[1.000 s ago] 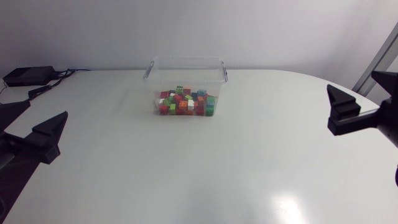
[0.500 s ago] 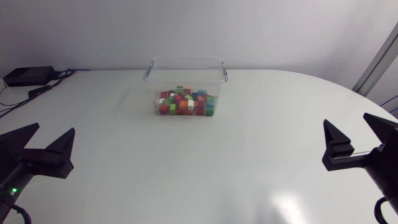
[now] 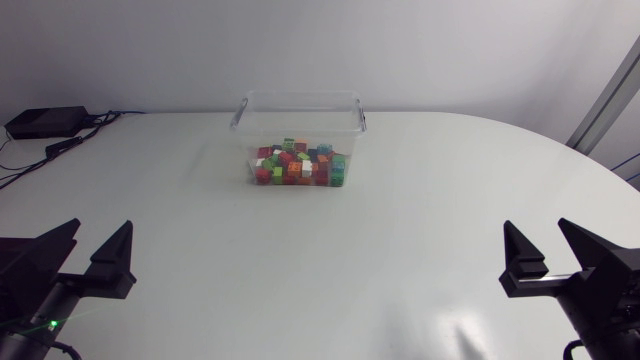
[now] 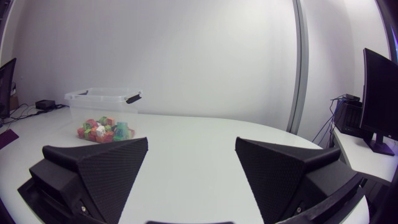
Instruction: Place the duplo bricks in the container
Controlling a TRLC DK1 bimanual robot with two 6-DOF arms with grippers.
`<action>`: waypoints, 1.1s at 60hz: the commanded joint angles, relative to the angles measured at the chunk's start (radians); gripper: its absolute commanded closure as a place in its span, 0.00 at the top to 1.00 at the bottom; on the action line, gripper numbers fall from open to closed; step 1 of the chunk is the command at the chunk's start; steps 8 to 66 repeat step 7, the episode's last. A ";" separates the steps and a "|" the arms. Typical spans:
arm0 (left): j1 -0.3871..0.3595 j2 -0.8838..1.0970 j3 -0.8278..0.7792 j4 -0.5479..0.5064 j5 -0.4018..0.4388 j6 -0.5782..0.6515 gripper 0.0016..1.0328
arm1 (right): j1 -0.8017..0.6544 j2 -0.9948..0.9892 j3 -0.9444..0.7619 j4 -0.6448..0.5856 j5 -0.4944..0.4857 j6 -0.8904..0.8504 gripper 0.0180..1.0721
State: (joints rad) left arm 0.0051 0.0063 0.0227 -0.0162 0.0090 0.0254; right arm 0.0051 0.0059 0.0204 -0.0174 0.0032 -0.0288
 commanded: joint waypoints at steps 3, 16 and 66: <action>-0.005 -0.006 -0.023 0.016 -0.009 -0.025 0.96 | -0.005 -0.006 -0.020 0.017 -0.003 0.029 0.96; -0.005 -0.006 -0.023 0.016 -0.009 -0.025 0.96 | -0.005 -0.006 -0.020 0.017 -0.003 0.029 0.96; -0.005 -0.006 -0.023 0.016 -0.009 -0.025 0.96 | -0.005 -0.006 -0.020 0.017 -0.003 0.029 0.96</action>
